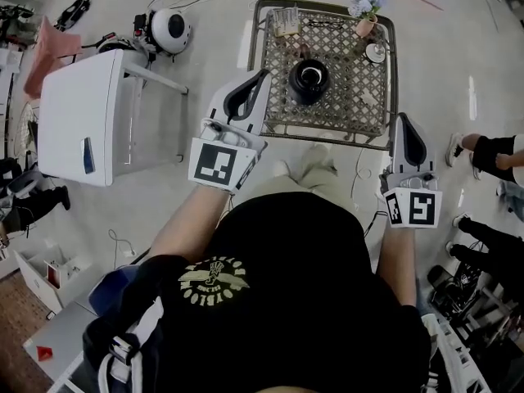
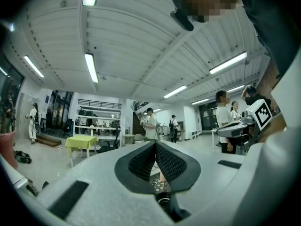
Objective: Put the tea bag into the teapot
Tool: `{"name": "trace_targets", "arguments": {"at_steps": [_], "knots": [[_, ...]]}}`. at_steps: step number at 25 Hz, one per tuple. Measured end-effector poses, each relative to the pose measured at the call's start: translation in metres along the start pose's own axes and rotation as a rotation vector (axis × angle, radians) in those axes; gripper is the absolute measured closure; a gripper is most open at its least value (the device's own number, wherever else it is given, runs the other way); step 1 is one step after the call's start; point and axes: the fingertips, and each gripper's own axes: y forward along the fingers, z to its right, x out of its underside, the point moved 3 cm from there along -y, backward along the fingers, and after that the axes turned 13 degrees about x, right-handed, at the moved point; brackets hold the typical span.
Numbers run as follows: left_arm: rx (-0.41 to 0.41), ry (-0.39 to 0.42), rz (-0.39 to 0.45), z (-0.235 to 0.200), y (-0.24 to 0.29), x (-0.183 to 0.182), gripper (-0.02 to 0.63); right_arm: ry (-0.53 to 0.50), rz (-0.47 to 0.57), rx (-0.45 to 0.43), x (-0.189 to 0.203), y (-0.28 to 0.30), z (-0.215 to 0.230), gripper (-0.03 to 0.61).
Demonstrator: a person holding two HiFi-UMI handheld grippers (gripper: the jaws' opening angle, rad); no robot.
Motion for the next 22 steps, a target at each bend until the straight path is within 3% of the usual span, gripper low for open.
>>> {"name": "trace_targets", "arguments": {"at_steps": [10, 22], "knots": [[-0.025, 0.008, -0.059, -0.019, 0.039, 0.007, 0.618, 0.007, 0.013, -0.035, 0.007, 0.054, 0.022, 0.571], [0.000, -0.029, -0.063, -0.013, 0.117, 0.023, 0.618, -0.025, -0.055, -0.013, 0.038, 0.089, 0.090, 0.571]]}}
